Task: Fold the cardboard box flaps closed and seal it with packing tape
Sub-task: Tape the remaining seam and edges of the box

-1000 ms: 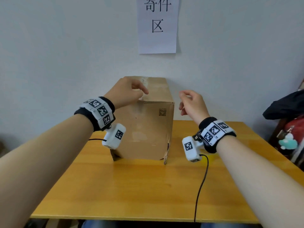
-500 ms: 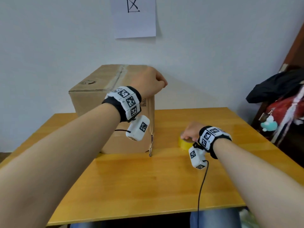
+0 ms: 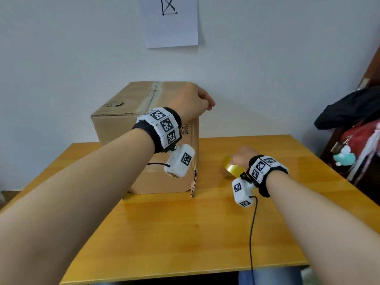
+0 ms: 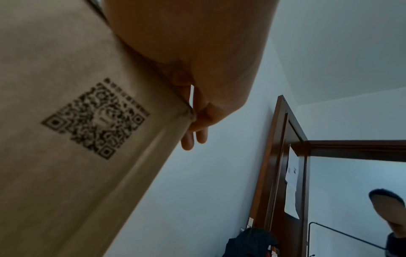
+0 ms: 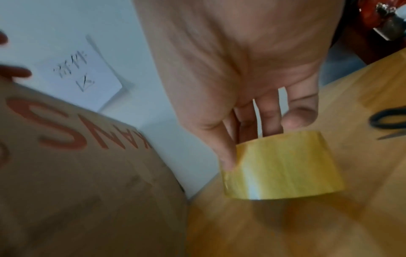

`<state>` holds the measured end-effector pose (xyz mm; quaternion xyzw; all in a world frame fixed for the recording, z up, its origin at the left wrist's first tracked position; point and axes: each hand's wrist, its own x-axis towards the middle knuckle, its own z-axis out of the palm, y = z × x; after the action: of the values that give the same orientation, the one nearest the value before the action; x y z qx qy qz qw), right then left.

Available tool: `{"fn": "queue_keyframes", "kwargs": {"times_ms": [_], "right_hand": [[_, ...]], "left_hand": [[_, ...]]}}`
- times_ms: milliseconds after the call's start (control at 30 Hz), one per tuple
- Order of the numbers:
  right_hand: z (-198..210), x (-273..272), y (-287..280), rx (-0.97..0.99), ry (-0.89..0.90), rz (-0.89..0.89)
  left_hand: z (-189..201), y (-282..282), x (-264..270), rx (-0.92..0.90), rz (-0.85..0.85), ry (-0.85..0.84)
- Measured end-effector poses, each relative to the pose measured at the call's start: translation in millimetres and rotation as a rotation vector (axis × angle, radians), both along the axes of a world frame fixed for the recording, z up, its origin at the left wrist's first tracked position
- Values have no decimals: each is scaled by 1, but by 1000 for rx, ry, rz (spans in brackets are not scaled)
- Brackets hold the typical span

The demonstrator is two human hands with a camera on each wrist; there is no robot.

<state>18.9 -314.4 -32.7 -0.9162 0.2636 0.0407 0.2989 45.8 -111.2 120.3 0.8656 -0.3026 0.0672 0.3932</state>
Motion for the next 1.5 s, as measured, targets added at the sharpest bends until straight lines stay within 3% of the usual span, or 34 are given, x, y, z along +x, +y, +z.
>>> {"fn": "queue_keyframes", "kwargs": {"times_ms": [167, 267, 367, 533, 733, 967, 1500], "right_hand": [[76, 0, 22, 246, -469, -97], [132, -8, 49, 507, -748, -38], [174, -16, 81, 723, -860, 87], [197, -9, 141, 897, -786, 282], [183, 19, 176, 1000, -714, 218], [177, 37, 177, 1001, -688, 182], [164, 42, 162, 1099, -703, 313]], "left_hand": [[13, 12, 3, -201, -59, 160], [24, 32, 6, -339, -25, 217], [31, 57, 12, -421, 34, 265], [34, 90, 24, -523, 61, 293], [22, 113, 36, -525, 102, 288], [11, 112, 59, -536, 136, 266], [4, 113, 66, -600, 45, 263]]}}
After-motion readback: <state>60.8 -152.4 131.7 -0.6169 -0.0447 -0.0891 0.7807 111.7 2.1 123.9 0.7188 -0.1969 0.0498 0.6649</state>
